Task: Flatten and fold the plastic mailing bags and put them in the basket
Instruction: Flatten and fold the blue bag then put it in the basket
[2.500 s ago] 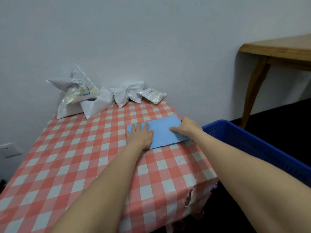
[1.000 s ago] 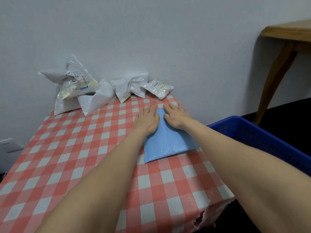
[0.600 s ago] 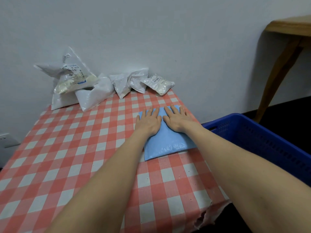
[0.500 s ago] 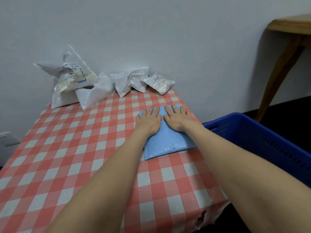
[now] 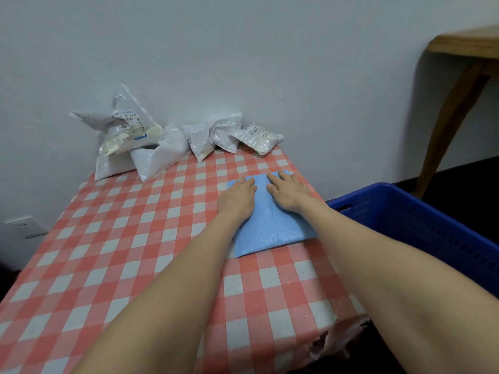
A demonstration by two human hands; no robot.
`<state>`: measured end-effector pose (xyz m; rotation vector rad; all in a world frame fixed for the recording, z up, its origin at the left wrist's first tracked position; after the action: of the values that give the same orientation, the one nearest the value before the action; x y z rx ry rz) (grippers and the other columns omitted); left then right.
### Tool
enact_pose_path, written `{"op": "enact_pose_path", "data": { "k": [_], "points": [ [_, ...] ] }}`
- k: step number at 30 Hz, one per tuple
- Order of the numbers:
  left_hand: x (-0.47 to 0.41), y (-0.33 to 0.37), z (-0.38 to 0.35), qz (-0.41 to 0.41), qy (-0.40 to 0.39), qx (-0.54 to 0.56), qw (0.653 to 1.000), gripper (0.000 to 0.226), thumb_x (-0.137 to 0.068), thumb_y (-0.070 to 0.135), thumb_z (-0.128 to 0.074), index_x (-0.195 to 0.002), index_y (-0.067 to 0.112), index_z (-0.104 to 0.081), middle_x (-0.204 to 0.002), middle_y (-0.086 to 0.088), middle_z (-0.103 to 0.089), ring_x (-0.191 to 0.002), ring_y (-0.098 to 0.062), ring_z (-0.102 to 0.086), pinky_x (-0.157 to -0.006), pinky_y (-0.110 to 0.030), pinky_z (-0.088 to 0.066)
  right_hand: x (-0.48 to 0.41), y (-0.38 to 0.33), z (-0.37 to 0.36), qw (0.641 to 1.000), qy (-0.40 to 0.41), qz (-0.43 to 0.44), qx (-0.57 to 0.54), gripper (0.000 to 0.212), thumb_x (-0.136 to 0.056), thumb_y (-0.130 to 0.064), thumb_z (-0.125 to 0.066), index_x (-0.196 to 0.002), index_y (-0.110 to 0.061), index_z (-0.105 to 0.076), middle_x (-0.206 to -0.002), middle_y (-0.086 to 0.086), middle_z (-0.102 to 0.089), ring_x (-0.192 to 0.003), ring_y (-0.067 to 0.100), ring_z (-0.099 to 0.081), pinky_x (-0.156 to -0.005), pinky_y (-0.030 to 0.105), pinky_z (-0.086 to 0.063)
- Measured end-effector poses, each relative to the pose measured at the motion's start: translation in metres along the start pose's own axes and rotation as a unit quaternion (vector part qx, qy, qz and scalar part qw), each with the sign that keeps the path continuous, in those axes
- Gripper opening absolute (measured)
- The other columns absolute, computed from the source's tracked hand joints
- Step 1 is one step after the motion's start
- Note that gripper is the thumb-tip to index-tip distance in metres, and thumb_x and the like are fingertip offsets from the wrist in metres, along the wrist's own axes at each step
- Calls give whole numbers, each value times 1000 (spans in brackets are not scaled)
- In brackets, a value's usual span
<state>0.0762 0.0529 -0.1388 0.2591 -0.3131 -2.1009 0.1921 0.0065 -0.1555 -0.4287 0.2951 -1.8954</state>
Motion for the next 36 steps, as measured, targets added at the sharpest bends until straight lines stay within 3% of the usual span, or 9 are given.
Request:
{"op": "enact_pose_path", "data": {
  "k": [3,7,14,25,36],
  "points": [
    [9,-2,14,-5,14,30,999,42,-103,21,-29,-145,15,-33,-146,-9,-36,-132,-31,-38,-103,-41,-36,11,2,12,999,24,0,-43,53,-103,-39,-23,-153,-22,-19,-159,8,-15,-146,32,-10,-119,44,-13],
    [31,-2,21,14,16,27,999,52,-103,35,-25,-152,20,-15,-160,-8,-9,-146,-26,-13,-117,-42,-18,35,2,23,998,40,-12,-48,56,-102,-41,-22,-155,-25,-11,-162,6,-3,-148,32,0,-119,45,-8],
    [65,21,17,-28,-12,-38,999,54,-103,42,-18,-153,25,-6,-161,-6,-1,-148,-25,-1,-120,-43,-7,74,-4,17,999,35,4,27,56,-101,-43,-19,-154,-31,-4,-162,6,7,-148,27,9,-119,46,-3],
    [82,25,-15,-21,-72,-49,996,54,-102,44,-12,-152,32,2,-160,-1,11,-148,-24,8,-119,-46,-1,95,5,-10,998,8,-19,62,56,-102,-47,-13,-154,-32,1,-162,8,8,-148,29,12,-118,48,2],
    [84,23,-21,-20,-57,-71,996,54,-102,44,-12,-152,31,3,-160,-2,13,-148,-22,8,-120,-46,-1,93,8,-17,995,25,-24,88,56,-102,-48,-11,-154,-32,2,-162,8,8,-148,30,8,-119,47,3]
  ]
}}
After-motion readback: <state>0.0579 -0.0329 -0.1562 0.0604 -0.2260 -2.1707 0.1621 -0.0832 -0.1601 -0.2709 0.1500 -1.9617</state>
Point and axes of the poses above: each hand's wrist, its own x-axis away from the middle knuckle, its own z-axis out of the back of the hand, y = z × x, the point moved 8 cm from there along -x, towards the middle knuckle
